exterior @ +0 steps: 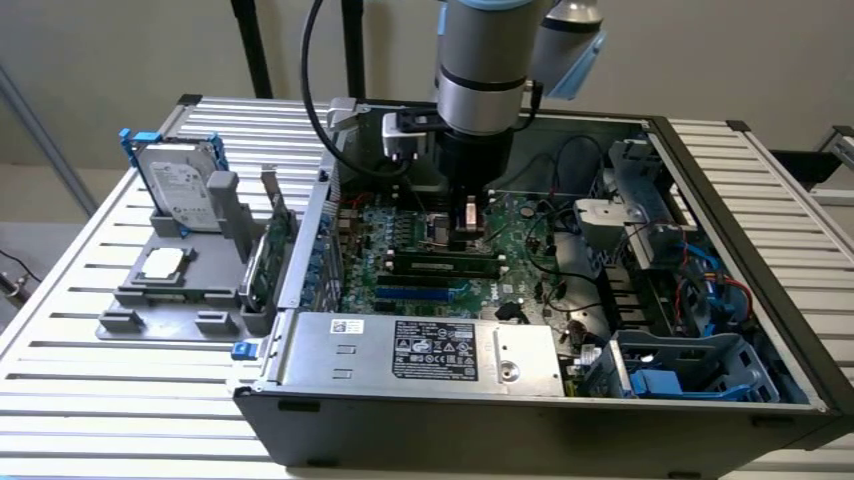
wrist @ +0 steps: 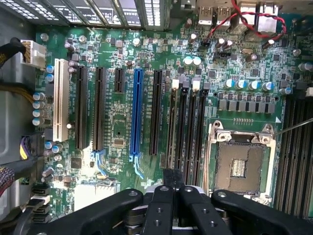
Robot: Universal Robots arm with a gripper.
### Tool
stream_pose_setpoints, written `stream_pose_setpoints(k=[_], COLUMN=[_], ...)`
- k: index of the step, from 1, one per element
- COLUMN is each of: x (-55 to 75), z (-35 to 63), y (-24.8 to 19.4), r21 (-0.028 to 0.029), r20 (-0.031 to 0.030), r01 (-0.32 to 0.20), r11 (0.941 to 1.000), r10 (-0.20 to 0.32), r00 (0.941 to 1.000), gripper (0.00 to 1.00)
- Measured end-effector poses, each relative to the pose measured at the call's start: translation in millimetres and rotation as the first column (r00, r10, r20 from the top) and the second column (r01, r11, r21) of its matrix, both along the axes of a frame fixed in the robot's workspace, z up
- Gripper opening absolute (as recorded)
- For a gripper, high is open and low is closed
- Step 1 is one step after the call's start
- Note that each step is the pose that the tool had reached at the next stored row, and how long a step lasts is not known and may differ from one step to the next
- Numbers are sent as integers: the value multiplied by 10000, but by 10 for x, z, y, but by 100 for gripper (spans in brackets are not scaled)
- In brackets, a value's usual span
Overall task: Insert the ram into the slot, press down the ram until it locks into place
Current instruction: 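Insert the ram into the slot, then press down the ram until it locks into place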
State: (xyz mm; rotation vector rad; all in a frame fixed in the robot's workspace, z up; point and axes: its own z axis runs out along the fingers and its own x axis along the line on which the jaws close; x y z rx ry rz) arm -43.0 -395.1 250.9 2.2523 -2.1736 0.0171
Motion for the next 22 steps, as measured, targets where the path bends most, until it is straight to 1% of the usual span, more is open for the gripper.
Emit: stream_pose_setpoints(k=[12, 22], x=[-7, -20], z=[0, -98], y=[-1, 0], r21=[-1, 0], r20=[-1, -5], r01=[0, 1], r11=[10000, 10000], r10=[0, -1], r00=[10000, 10000], gripper=[11, 11])
